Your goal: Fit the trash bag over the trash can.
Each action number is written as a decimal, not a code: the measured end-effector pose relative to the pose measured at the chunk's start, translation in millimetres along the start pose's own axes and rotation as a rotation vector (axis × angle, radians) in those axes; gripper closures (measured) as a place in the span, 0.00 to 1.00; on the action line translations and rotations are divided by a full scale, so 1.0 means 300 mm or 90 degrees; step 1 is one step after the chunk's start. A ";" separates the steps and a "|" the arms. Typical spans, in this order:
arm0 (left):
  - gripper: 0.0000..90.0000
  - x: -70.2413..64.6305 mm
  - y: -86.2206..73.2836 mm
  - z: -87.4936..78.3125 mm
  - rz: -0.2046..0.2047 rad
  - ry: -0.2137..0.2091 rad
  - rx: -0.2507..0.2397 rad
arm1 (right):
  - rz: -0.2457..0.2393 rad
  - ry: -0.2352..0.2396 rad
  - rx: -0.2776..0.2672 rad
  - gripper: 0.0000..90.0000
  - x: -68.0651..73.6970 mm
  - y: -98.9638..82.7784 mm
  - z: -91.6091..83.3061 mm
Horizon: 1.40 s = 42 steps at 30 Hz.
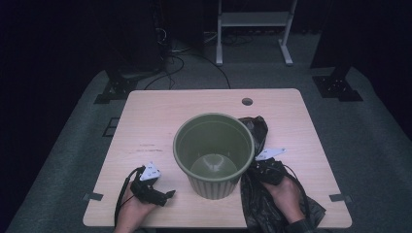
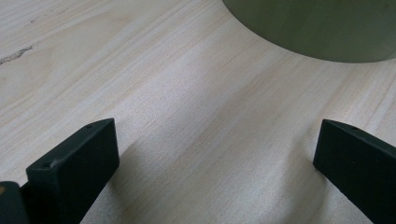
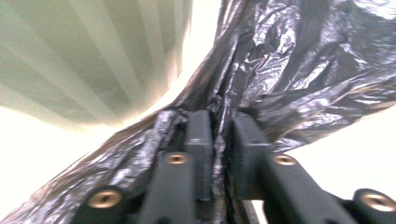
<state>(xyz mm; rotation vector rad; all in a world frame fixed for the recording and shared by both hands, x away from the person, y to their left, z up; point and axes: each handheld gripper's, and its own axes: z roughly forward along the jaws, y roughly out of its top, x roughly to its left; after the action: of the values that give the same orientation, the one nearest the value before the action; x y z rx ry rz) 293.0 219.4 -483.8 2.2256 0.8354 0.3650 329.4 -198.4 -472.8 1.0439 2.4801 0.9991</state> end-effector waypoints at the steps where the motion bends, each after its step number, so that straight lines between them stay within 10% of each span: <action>1: 0.00 0.000 0.000 0.000 0.000 0.000 0.000 | 0.001 0.004 0.000 0.94 -0.001 -0.001 -0.001; 14: 0.00 0.000 0.000 0.000 0.000 0.000 0.000 | 0.014 0.074 -0.029 0.98 -0.008 0.001 -0.046; 42: 0.00 0.000 0.000 0.000 0.000 0.000 0.000 | -0.062 0.207 -0.151 0.98 0.006 0.087 -0.323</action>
<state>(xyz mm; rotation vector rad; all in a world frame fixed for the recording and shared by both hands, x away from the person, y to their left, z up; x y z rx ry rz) 293.0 219.4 -483.8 2.2257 0.8355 0.3654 295.4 -231.8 -384.3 0.7294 2.5422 1.4886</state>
